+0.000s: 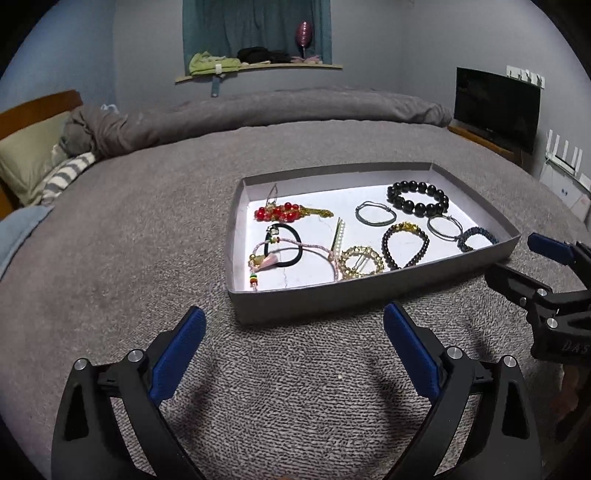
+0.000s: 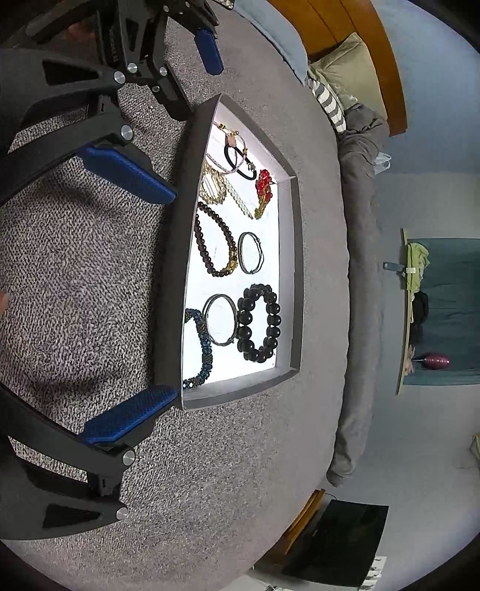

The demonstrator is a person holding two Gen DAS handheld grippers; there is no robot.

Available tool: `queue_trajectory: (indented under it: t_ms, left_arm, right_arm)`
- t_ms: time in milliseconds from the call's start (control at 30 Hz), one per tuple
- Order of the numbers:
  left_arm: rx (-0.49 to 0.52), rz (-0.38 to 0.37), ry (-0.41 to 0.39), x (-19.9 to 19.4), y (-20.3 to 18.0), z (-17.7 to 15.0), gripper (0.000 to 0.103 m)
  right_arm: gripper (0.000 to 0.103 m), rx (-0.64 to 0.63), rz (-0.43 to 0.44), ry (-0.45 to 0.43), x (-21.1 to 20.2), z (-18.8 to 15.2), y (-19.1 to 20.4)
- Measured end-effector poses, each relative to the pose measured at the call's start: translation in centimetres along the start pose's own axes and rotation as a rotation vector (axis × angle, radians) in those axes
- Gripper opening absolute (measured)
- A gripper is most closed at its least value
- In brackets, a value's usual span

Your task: Organize jewelry

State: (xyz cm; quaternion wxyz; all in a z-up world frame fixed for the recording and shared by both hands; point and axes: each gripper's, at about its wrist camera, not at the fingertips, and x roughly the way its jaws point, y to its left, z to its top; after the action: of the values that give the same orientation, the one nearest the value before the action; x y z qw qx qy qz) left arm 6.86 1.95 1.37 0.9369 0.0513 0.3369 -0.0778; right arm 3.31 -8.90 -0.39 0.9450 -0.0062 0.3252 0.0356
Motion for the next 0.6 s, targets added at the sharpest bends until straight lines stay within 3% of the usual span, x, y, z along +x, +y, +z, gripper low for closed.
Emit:
queue_trajectory:
  t_ms: [600]
  left_arm:
    - [-0.003,0.002,0.007,0.08,0.11,-0.11,0.098]
  right_arm:
    - [0.098,0.008,-0.006,0.006,0.07,0.05,-0.25]
